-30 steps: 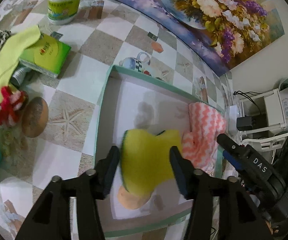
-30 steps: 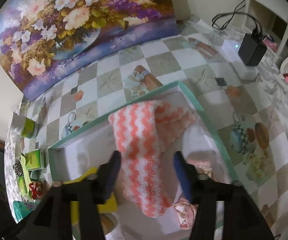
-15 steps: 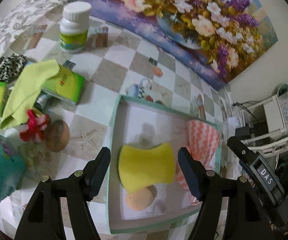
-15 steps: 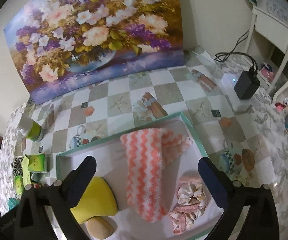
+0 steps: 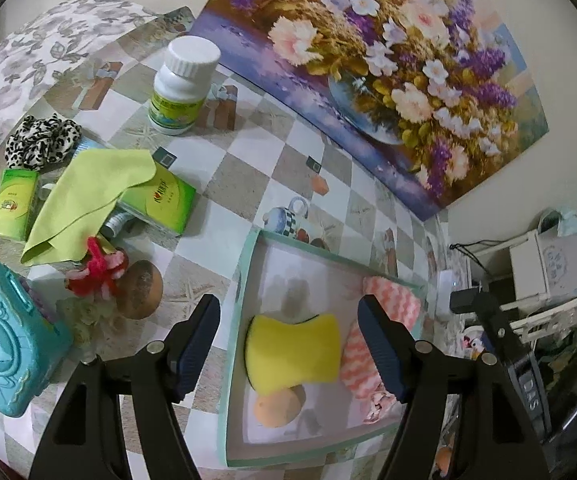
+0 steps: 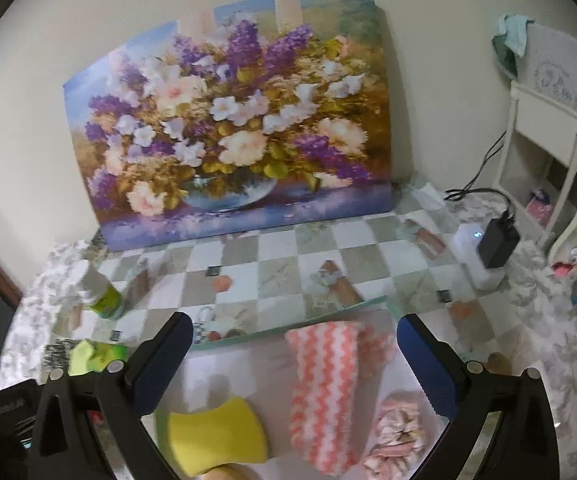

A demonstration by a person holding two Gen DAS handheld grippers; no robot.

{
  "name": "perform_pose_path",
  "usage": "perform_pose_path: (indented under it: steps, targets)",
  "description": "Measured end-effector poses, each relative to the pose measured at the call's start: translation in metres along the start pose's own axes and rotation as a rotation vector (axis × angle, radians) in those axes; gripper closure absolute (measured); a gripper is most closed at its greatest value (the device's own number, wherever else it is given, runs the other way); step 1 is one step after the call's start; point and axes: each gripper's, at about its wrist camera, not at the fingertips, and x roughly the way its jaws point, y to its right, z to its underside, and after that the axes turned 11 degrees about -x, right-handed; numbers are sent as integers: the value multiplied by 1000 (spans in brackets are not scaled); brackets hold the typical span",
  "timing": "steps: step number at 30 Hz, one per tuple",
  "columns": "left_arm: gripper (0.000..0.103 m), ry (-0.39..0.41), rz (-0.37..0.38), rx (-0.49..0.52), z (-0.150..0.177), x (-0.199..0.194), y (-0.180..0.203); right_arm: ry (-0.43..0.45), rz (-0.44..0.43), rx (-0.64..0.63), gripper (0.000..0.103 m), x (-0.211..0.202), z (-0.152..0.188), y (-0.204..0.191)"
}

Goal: Organize soft objects

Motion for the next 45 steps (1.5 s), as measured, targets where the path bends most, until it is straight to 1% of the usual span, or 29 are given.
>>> perform_pose_path:
  steps: [1,3,5,7,11,12,14,18,21,24,28,31,35,38,42,45]
  targets:
    - [30,3,1,-2,-1,-1,-1,-13,-36,0,0,1,-1,0]
    - [30,7,6,-8,-3,-4,-3,-3,-57,-17,0,-2,-1,-3]
    - [29,11,9,-15,-6,-7,-6,20,-19,-40,0,-6,-2,-9]
    - [28,21,7,-19,-9,-10,-8,26,-11,-32,0,-7,-3,-10]
    - [27,55,-1,-27,-18,-22,-15,-1,12,0,0,-2,-3,-9]
    - [27,64,0,-30,-20,-26,-17,-20,5,-4,0,1,-3,-10]
    - [27,84,1,-39,-26,-34,-23,-52,-19,-3,6,7,-2,-10]
    - [27,124,-21,-63,-40,-49,-40,-57,-54,-28,7,10,-1,-21]
    - [27,155,-38,-102,-52,-63,-61,-47,-80,-46,7,9,-3,-33]
    - [27,187,-55,-159,-65,-78,-86,-43,-60,-58,7,10,-5,-48]
    - [26,241,-69,-273,-81,-100,-131,-49,-95,-52,7,14,-6,-65]
    - [26,263,-64,-342,-89,-111,-158,-43,-114,-76,7,17,-6,-85]
    - [26,273,-79,-389,-97,-118,-184,-31,-155,-125,7,16,-7,-114]
    - [26,265,-97,-407,-101,-119,-198,-19,-175,-161,7,16,-6,-136]
    - [26,232,-136,-390,-105,-114,-208,-23,-196,-233,9,19,-1,-166]
    - [26,199,-150,-374,-108,-104,-209,-39,-223,-274,12,25,4,-186]
